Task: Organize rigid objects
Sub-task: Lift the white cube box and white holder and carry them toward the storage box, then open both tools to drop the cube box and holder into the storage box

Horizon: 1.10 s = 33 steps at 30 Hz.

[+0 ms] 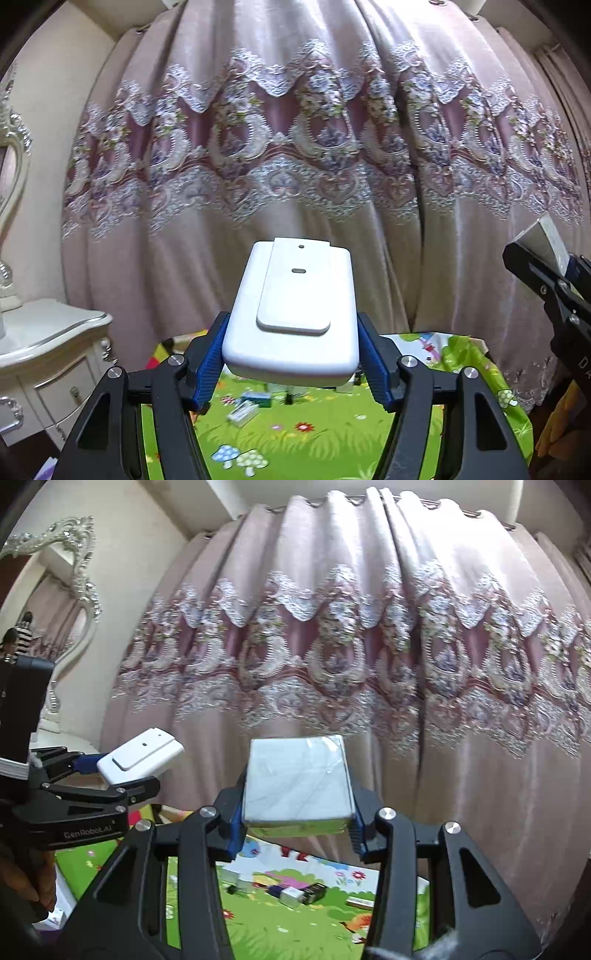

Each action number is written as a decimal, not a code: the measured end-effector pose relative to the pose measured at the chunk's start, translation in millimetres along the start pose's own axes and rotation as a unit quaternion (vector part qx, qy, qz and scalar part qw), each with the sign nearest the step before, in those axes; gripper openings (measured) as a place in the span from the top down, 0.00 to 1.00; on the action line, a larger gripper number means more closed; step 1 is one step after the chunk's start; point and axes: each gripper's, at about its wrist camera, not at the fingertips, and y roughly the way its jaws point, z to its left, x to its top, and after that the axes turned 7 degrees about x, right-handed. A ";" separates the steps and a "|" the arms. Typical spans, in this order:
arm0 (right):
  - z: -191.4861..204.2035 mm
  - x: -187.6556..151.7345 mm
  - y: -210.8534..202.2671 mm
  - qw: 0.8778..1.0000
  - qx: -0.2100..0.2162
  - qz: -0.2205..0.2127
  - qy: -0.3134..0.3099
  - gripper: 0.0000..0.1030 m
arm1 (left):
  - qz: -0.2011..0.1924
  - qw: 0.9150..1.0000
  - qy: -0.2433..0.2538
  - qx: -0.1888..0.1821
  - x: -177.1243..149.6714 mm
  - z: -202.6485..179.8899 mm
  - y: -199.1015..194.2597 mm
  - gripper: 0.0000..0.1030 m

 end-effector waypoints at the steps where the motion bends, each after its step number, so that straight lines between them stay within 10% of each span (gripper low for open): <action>1: 4.9 0.5 1.9 1.000 0.009 0.002 0.000 0.53 | 0.004 1.000 -0.002 0.004 -1.4 5.8 -0.3 0.36; 16: 115.8 -23.8 62.3 0.962 0.244 0.125 0.014 0.53 | 0.127 0.986 -0.043 0.102 -61.0 123.1 -14.5 0.36; 25: 231.4 -58.7 108.4 0.871 0.413 0.265 -0.019 0.53 | 0.258 0.943 -0.112 0.178 -132.2 220.3 -34.0 0.36; 33: 291.3 -100.2 120.9 0.812 0.460 0.353 -0.065 0.53 | 0.315 0.911 -0.165 0.209 -184.6 263.6 -43.1 0.36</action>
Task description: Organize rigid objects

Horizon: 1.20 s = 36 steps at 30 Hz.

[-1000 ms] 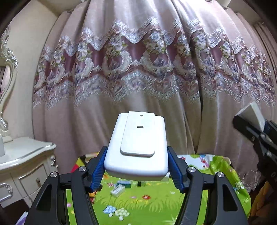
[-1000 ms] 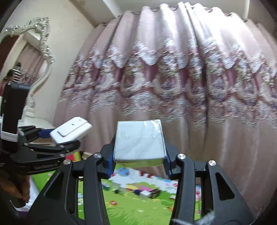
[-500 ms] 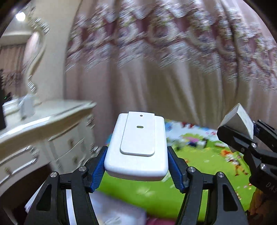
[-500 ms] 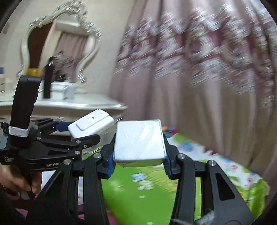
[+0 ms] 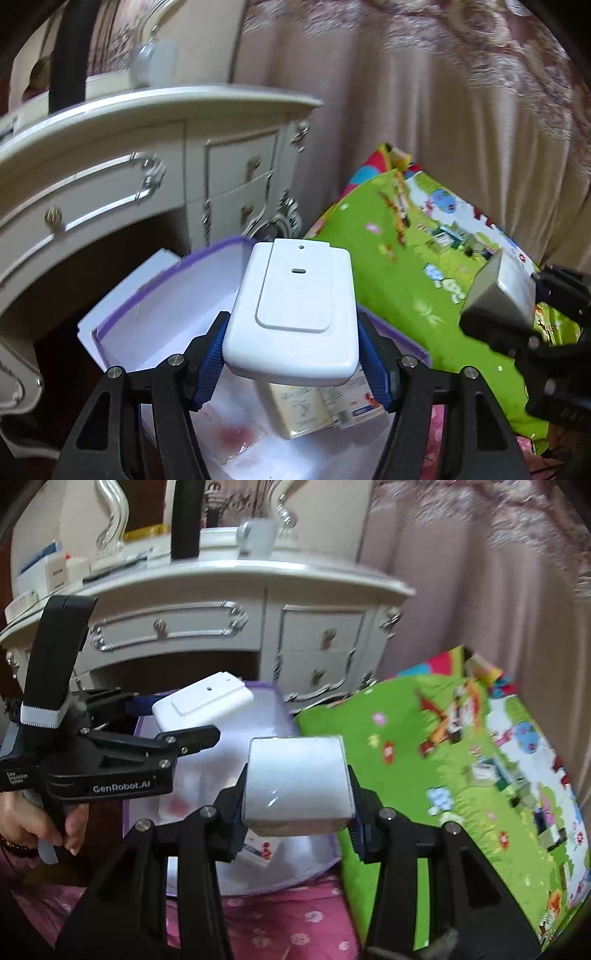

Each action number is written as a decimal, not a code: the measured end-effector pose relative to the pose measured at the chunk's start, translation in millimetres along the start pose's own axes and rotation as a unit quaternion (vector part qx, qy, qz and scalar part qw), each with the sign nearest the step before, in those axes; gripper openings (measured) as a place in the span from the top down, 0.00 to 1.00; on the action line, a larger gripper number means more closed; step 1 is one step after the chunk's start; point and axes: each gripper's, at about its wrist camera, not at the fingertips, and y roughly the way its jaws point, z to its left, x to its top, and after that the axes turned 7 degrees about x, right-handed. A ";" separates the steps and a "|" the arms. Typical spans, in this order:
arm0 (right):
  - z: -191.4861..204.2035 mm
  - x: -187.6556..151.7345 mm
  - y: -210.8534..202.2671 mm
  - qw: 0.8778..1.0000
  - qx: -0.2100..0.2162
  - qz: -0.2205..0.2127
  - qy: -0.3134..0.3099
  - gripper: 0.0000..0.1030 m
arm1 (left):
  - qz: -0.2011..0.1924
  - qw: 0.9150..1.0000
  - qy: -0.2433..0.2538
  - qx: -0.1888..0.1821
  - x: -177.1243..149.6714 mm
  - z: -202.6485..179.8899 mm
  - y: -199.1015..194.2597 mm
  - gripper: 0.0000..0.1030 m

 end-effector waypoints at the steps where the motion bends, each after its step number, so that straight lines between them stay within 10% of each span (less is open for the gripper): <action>1: 2.6 -1.6 9.0 1.000 0.008 0.015 -0.003 0.53 | 0.006 1.000 -0.004 0.001 -1.1 2.3 4.3 0.36; 17: 50.1 -34.6 79.8 0.988 0.100 0.111 -0.037 0.52 | 0.097 0.994 -0.032 0.040 -24.9 29.8 53.8 0.32; 21: 29.8 -35.3 64.4 0.988 0.126 0.089 0.010 0.22 | 0.105 0.991 -0.037 0.068 -23.2 32.3 56.2 0.15; 29: -61.7 -61.9 -2.7 0.994 0.022 0.020 0.106 0.16 | 0.108 0.993 0.010 0.039 -24.2 -15.8 55.8 0.14; 36: -185.0 -161.5 -70.5 0.958 -0.124 0.022 0.257 0.12 | 0.103 0.979 0.176 -0.010 -24.0 -141.0 58.3 0.14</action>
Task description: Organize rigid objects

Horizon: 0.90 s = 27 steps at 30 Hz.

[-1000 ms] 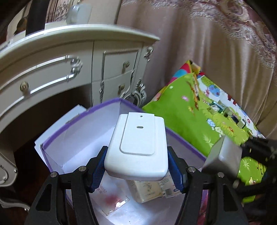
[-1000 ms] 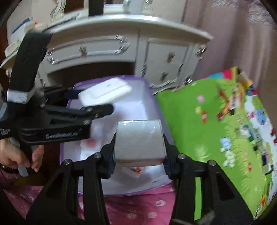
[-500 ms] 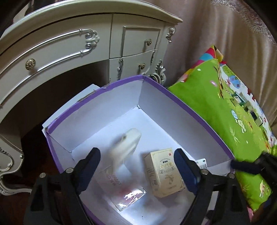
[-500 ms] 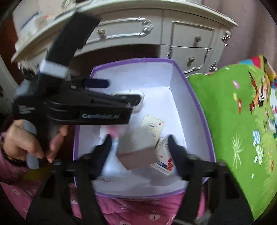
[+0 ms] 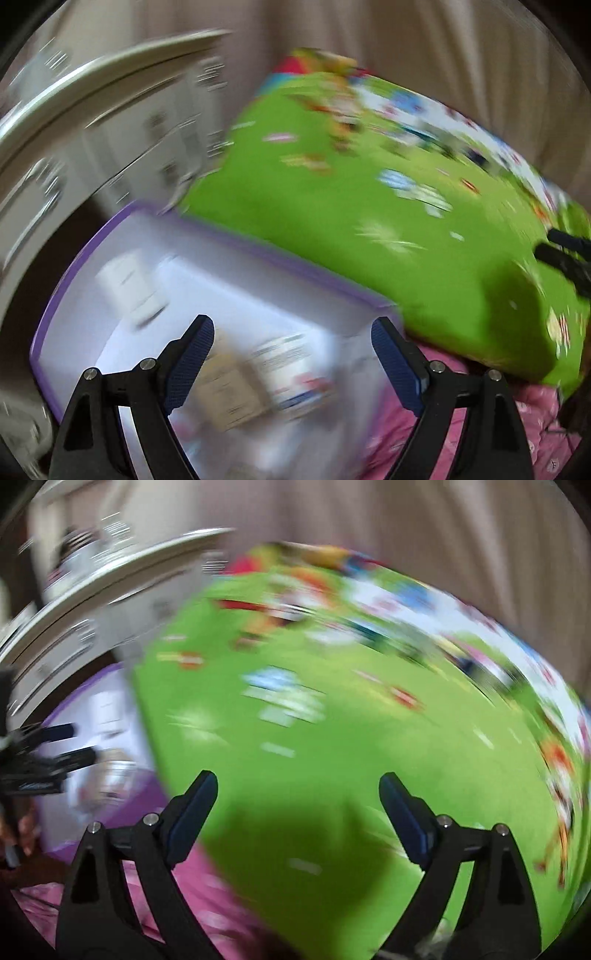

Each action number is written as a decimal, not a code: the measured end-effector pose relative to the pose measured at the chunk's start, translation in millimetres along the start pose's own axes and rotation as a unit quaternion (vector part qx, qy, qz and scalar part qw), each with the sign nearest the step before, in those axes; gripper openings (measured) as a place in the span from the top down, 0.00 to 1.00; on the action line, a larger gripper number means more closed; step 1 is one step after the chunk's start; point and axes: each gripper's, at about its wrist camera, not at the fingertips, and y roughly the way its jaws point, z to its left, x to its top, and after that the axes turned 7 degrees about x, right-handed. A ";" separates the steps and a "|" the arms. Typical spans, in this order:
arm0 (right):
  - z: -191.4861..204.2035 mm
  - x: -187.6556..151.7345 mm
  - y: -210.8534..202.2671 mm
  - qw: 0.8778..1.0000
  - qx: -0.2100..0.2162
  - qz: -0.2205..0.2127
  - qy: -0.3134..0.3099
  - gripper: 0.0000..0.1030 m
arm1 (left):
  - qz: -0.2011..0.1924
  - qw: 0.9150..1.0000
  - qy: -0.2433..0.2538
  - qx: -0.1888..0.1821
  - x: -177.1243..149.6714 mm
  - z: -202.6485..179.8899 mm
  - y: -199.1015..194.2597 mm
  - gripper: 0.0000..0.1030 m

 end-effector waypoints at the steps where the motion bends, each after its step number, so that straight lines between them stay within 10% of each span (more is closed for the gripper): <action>1: -29.7 -6.3 -3.0 0.999 -0.019 0.003 0.028 0.12 | 0.000 1.000 0.022 -0.003 6.0 -17.0 1.5 0.13; 14: -340.8 -15.2 -7.9 0.973 -0.154 0.015 0.173 0.12 | -0.023 0.972 0.205 -0.110 107.7 -266.7 78.3 0.13; 20: -411.2 30.1 7.7 0.979 -0.149 0.015 0.140 0.12 | -0.025 0.971 0.197 -0.130 116.7 -282.0 100.8 0.00; 27: -430.6 79.3 77.5 0.989 -0.083 0.113 0.033 0.09 | -0.024 0.975 0.183 -0.123 118.6 -284.7 101.8 0.00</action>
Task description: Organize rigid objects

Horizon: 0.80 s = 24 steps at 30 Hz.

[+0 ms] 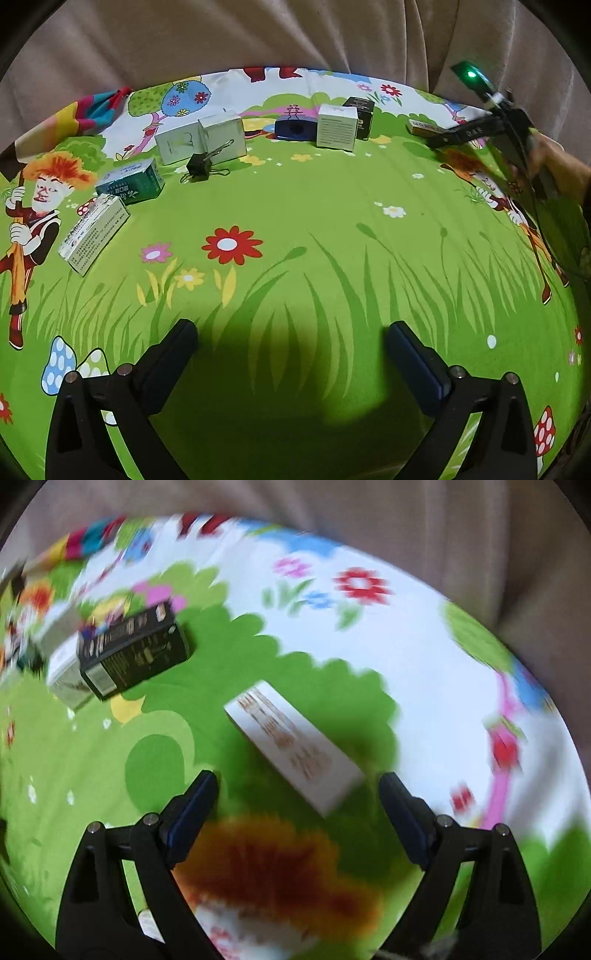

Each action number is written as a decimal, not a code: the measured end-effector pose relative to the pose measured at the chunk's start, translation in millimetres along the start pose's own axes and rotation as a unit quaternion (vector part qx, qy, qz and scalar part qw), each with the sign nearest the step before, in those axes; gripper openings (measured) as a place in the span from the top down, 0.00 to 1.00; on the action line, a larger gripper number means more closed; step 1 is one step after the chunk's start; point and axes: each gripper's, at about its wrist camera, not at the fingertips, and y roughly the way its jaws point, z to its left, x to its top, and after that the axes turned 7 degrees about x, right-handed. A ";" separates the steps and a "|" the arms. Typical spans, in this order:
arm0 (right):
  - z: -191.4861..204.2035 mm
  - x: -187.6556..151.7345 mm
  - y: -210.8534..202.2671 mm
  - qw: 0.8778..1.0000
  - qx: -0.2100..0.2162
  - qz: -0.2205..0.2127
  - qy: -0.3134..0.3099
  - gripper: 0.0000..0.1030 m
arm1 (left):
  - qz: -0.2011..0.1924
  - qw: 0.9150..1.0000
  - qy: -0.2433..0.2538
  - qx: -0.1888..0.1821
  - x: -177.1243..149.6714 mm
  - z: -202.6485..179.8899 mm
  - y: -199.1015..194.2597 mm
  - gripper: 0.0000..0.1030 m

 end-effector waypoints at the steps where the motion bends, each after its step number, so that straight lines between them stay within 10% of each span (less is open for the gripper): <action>1: 0.0 6.6 3.6 1.000 0.003 0.005 -0.010 0.06 | 0.000 1.000 0.000 0.000 0.3 0.2 0.9 0.00; 6: -19.5 18.0 11.3 0.998 0.049 0.017 0.022 0.11 | 0.000 1.000 0.000 -0.001 0.2 1.0 1.5 0.00; 8: -20.0 11.8 2.9 0.998 0.042 -0.001 0.039 0.38 | 0.000 1.000 0.001 -0.001 0.1 0.6 1.3 0.00; 9: -20.5 6.9 -5.3 0.998 0.038 -0.012 0.054 0.67 | 0.000 1.000 0.001 -0.001 0.2 0.6 1.6 0.00; 24: 100.8 -142.7 -78.5 0.992 0.004 -0.089 0.083 0.66 | 0.030 0.999 0.000 0.014 66.1 -34.2 44.6 0.00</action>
